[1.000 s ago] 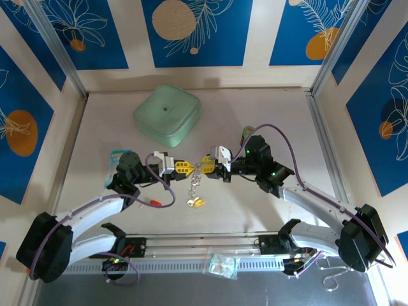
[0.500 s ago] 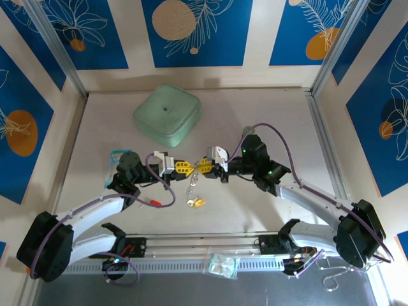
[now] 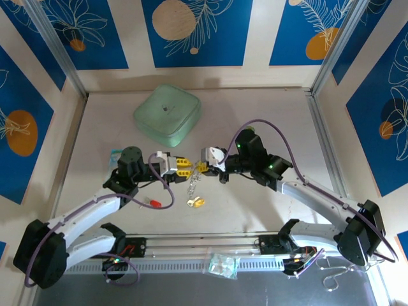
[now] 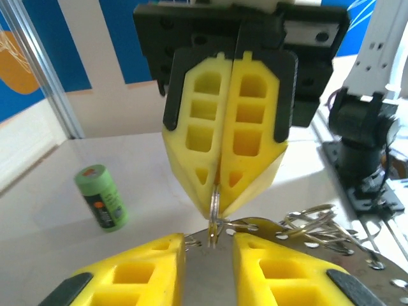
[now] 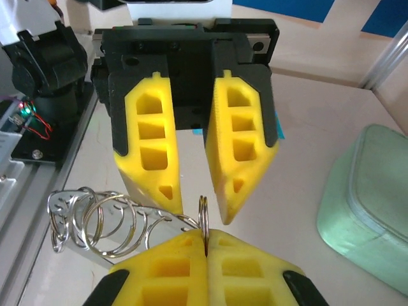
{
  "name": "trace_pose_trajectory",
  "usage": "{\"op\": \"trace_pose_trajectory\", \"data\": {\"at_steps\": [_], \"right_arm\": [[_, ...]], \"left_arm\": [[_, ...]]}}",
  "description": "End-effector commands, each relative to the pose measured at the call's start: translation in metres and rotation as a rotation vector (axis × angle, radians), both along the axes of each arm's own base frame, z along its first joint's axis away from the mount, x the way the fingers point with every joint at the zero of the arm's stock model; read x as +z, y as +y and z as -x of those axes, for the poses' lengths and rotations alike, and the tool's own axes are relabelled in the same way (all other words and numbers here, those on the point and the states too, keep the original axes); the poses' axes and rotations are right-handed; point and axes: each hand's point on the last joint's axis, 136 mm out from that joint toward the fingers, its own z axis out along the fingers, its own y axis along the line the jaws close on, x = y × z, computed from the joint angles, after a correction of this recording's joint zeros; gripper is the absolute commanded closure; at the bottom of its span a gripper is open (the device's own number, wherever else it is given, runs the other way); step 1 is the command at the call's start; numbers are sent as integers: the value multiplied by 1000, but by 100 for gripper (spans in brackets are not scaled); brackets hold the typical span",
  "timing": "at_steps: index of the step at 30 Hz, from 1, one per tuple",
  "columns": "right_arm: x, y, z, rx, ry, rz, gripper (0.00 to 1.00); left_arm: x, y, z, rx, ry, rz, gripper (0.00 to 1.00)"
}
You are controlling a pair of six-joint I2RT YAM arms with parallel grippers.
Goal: Put the keys on the keyring
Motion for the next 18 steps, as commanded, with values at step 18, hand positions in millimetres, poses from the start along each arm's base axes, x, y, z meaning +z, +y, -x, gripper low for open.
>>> {"op": "trace_pose_trajectory", "data": {"at_steps": [18], "right_arm": [[-8,8,4,-1,-89,308,100]], "left_arm": [[-10,-7,12,-94,-22,-177,82]]}}
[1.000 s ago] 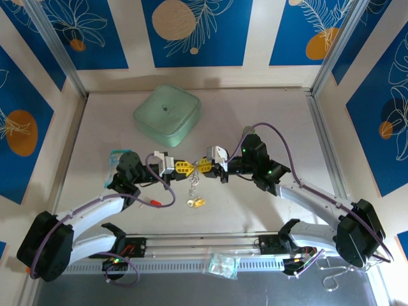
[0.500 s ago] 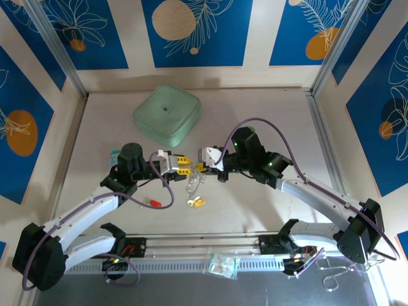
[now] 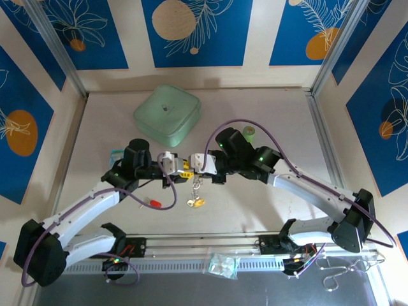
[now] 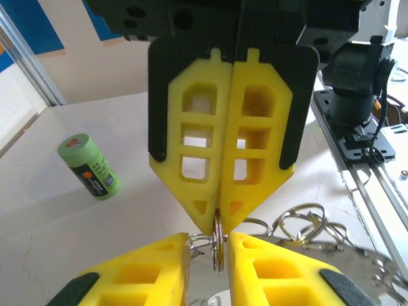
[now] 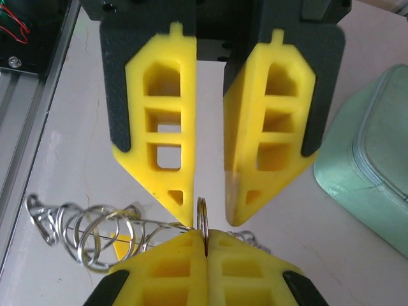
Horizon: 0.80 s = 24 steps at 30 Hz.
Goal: Put the keys on the keyring
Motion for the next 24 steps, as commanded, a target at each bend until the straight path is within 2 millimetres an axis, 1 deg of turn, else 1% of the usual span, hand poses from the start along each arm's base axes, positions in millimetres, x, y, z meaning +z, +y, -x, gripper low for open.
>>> {"op": "trace_pose_trajectory", "data": {"at_steps": [1,3,6,7,8,10,12,13,15,16,18,20,22,24], "right_arm": [[14,7,2,27,-33,-6,100],[14,9,4,36,-33,-6,100],[19,12,7,47,-24,-33,100],[22,12,7,44,-24,-57,100],[24,11,7,38,-20,-86,98],[35,4,7,39,2,-203,72],[50,-8,8,45,43,-347,57],[57,-16,8,46,69,-418,54],[68,-30,7,45,101,-521,54],[68,-36,5,32,107,-548,54],[61,-40,0,2,103,-545,56],[50,-39,-1,-15,136,-517,60],[44,-38,4,-20,217,-508,61],[42,-36,11,-19,314,-517,60]], "left_arm": [[5,-4,8,-55,-19,-5,84],[3,-4,8,-54,-20,-12,88],[2,-3,9,-57,-28,-17,100],[2,-3,9,-57,-33,-15,100],[4,-3,10,-58,-40,-8,100],[9,-3,13,-63,-65,30,100],[14,-2,15,-63,-91,83,100],[17,-2,18,-72,-106,117,100],[21,-2,27,-110,-140,164,100],[24,-2,29,-114,-149,189,100],[28,-1,31,-117,-156,220,100],[29,-1,34,-127,-163,241,100],[29,-1,33,-121,-171,252,100],[28,-1,32,-118,-176,249,100]]}}
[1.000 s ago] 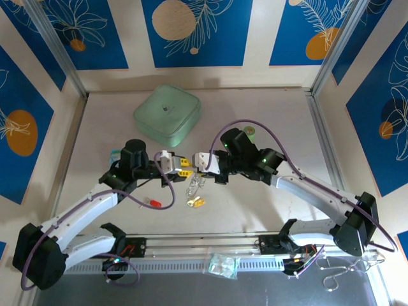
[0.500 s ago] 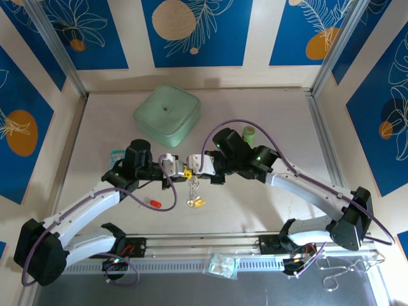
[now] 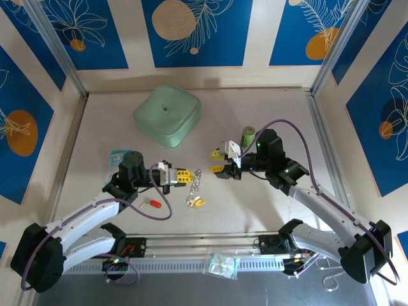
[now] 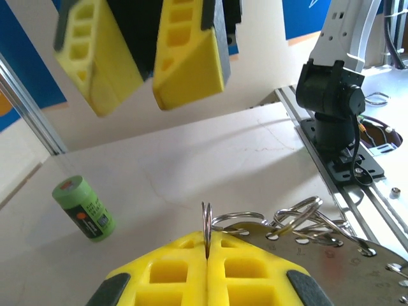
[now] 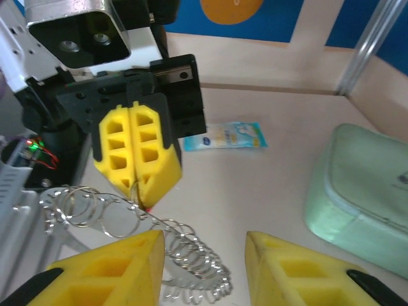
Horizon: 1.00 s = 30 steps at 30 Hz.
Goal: Put the keys on the keyring
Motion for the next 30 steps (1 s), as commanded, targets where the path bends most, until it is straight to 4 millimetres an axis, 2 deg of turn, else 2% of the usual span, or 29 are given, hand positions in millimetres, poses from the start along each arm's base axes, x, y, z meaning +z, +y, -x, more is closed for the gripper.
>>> {"op": "trace_pose_trajectory", "data": {"at_steps": [1,3,5,7,10,13,17,24,30], "right_arm": [[0,4,19,66,182,-50,60],[0,4,22,44,264,-63,59],[0,3,10,-73,366,-87,57],[-3,-2,-2,-205,543,-115,54],[-9,0,7,-226,795,-98,54],[-12,7,21,-174,960,-74,51],[-18,16,32,-134,1012,-38,48],[-12,32,51,-29,1031,8,46],[-8,38,50,-16,1014,-2,45]], "left_arm": [[24,-2,9,-43,-91,79,100],[22,-2,6,-26,-104,75,100],[21,-1,4,-10,-119,75,100],[21,-1,2,-1,-129,77,100],[21,-1,0,10,-132,79,100],[20,-2,-1,9,-127,84,100],[21,-3,-1,4,-124,93,100],[21,-2,0,6,-128,92,100],[22,-2,1,5,-132,94,100]]}}
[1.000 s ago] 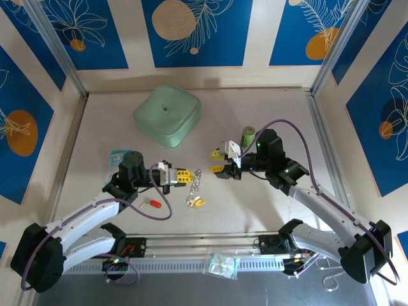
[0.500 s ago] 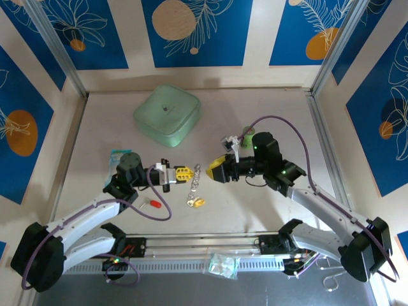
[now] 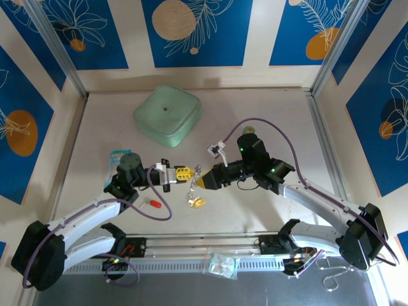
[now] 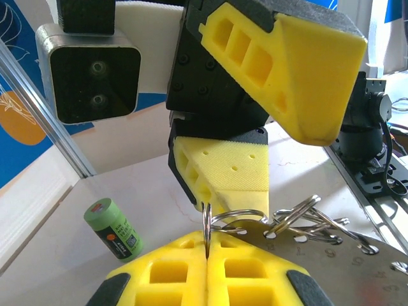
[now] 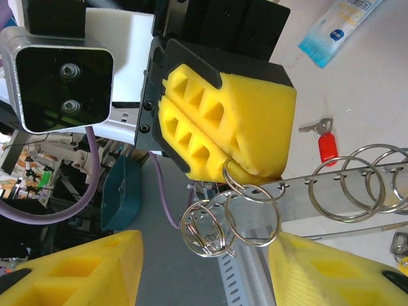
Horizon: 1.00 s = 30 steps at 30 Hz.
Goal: Put the keys on the keyring
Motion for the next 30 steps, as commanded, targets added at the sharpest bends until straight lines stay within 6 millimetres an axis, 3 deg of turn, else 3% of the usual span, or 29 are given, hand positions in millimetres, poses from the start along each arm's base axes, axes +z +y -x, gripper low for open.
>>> {"op": "trace_pose_trajectory", "data": {"at_steps": [1,20,25,30], "right_arm": [[14,4,3,27,-2,-28,45],[33,11,38,123,-312,-92,46],[27,-11,8,-48,-485,16,56],[17,-27,-20,-141,-850,69,68]], "left_arm": [[11,-1,8,-23,-50,34,100],[8,-2,11,-34,-56,20,100],[13,-2,11,-33,-49,45,100],[16,-4,12,-61,16,80,100]]}}
